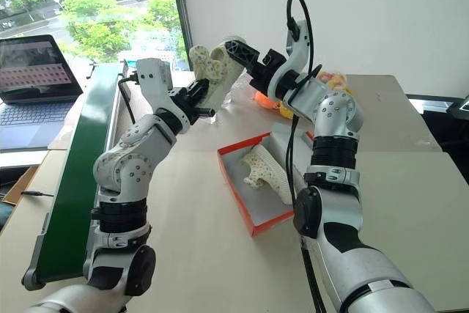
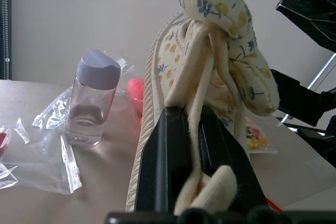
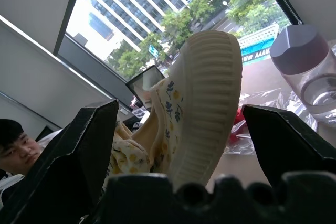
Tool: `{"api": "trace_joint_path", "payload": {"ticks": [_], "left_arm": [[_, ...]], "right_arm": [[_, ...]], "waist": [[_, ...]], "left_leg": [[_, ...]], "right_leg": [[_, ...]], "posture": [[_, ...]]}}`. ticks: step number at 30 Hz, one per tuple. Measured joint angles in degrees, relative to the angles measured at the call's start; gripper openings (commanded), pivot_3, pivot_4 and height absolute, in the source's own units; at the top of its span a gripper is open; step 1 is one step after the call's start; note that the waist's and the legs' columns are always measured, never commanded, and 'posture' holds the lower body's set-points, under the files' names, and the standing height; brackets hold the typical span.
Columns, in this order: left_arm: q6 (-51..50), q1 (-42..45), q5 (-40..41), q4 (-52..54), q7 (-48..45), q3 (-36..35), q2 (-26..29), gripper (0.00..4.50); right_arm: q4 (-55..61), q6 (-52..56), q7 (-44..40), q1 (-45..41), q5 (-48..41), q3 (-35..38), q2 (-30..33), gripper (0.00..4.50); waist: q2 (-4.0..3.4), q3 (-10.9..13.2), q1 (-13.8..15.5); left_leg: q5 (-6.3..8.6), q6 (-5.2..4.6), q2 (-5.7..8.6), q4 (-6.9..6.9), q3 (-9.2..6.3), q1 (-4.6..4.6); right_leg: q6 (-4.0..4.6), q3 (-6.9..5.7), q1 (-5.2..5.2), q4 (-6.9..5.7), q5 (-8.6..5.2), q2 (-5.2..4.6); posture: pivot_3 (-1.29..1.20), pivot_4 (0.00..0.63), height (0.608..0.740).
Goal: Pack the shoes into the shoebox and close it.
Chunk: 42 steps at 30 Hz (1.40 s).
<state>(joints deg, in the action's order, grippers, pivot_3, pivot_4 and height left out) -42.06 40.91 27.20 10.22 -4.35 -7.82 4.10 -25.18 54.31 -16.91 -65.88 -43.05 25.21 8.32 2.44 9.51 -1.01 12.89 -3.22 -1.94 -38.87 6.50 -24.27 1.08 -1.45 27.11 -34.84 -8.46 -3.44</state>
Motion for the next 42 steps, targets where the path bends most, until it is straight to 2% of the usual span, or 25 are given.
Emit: {"api": "trace_joint_path", "payload": {"ticks": [5,8,16,18,19,21,25,28,32,36,38,39,42], "left_arm": [[0.1,1.1,0.0,-0.2,0.0,0.1,-0.6,0.06],[0.1,2.7,0.0,-0.1,0.3,0.1,-1.1,0.0],[-0.6,2.7,0.0,-0.1,0.6,0.3,-1.3,0.0],[-0.9,2.3,0.0,0.1,0.6,0.3,-1.2,0.0],[-1.4,2.0,0.1,0.3,0.5,0.3,-1.0,0.35],[-2.1,1.2,1.0,0.7,-0.1,0.0,-0.8,0.9],[-5.1,-0.8,2.8,3.3,-2.1,-0.3,2.2,2.33],[-8.4,-2.4,4.6,5.6,-4.2,-0.2,6.1,2.39],[-11.9,-5.3,7.0,8.7,-8.8,-0.5,13.6,2.39],[-13.2,-8.6,6.8,8.8,-10.5,-2.8,18.9,2.39],[-13.1,-9.3,6.7,8.8,-10.9,-3.1,19.4,2.39],[-13.1,-9.6,6.6,8.7,-11.3,-2.9,19.5,2.39],[-13.0,-9.8,6.3,8.5,-12.0,-2.0,19.6,2.39]], "right_arm": [[0.0,0.0,0.2,1.0,-0.5,-0.2,0.0,4.5],[-0.1,0.0,0.2,1.4,-0.5,-0.6,0.0,3.79],[-0.6,-0.3,0.0,1.4,-0.6,-0.9,-0.1,1.07],[-1.0,-0.4,0.0,1.4,-0.7,-0.9,-0.3,0.67],[-1.4,-0.4,0.0,1.4,-0.7,-1.1,-0.4,0.56],[-2.1,-0.5,0.0,1.4,-0.6,-1.4,-0.4,0.49],[-2.2,-1.8,-0.1,1.4,-0.3,-1.9,0.2,0.46],[-2.2,-1.9,-0.6,1.3,0.2,-3.1,1.5,0.44],[-0.9,0.0,-4.2,1.3,0.9,-6.5,7.3,0.44],[7.9,8.0,-16.8,2.3,-1.4,-12.3,17.5,0.44],[11.3,9.8,-21.8,4.1,-2.6,-14.2,21.0,0.44],[13.6,11.1,-26.9,6.5,-3.5,-16.2,23.6,0.44],[15.1,12.9,-34.8,11.1,-4.7,-20.0,26.6,0.44]], "waist": [[0.0,0.0,0.0],[0.0,0.0,0.0],[0.0,0.0,0.0],[0.0,0.0,0.0],[0.0,0.0,0.0],[0.0,0.0,0.0],[-0.01,0.0,0.0],[-0.01,0.0,-0.1],[-0.06,0.0,-0.1],[-0.17,0.1,0.1],[-0.16,0.1,0.2],[-0.16,0.1,0.3],[-0.16,0.1,0.3]], "left_leg": [[0.0,0.0,0.0,0.0,-0.01,0.0],[0.0,-0.01,0.02,0.0,0.0,0.01],[0.0,-0.01,0.01,0.0,-0.01,0.01],[0.0,-0.01,0.01,0.0,0.0,0.02],[0.0,-0.01,0.01,0.0,0.0,0.02],[0.0,-0.01,0.0,0.0,0.0,0.02],[0.0,-0.01,0.0,0.0,-0.02,0.02],[0.0,-0.01,0.01,0.0,-0.01,0.02],[0.0,-0.01,0.0,0.01,-0.01,0.02],[0.02,-0.04,0.0,0.05,-0.04,0.02],[0.04,-0.06,0.0,0.04,-0.04,0.05],[0.04,-0.06,0.01,0.02,-0.04,0.04],[0.04,-0.08,0.04,-0.07,0.0,0.05]], "right_leg": [[0.0,0.0,0.0,-0.01,0.0,0.01],[-0.01,0.04,0.0,0.0,0.0,-0.01],[-0.02,0.02,0.0,-0.01,0.0,0.01],[-0.02,0.04,0.0,-0.01,0.0,0.01],[-0.02,0.04,0.0,-0.01,0.0,0.01],[-0.02,0.02,0.0,-0.02,0.0,0.01],[-0.03,0.01,0.0,-0.02,-0.01,0.02],[-0.03,0.03,0.0,-0.03,-0.01,0.0],[-0.03,0.01,0.0,-0.01,-0.02,0.0],[-0.08,-0.02,0.0,0.04,-0.06,0.0],[-0.12,-0.02,-0.04,0.07,-0.09,-0.01],[-0.14,-0.03,-0.07,0.09,-0.1,-0.02],[-0.33,0.04,-0.09,0.1,-0.2,-0.05]], "posture": [[0.0,0.15,0.74],[0.0,0.15,0.74],[0.0,0.15,0.74],[0.0,0.15,0.74],[0.0,0.15,0.74],[0.0,0.15,0.74],[0.0,0.15,0.74],[0.0,0.15,0.74],[0.0,0.15,0.74],[0.0,0.15,0.74],[0.0,0.15,0.74],[0.0,0.15,0.74],[0.0,0.15,0.74]]}}
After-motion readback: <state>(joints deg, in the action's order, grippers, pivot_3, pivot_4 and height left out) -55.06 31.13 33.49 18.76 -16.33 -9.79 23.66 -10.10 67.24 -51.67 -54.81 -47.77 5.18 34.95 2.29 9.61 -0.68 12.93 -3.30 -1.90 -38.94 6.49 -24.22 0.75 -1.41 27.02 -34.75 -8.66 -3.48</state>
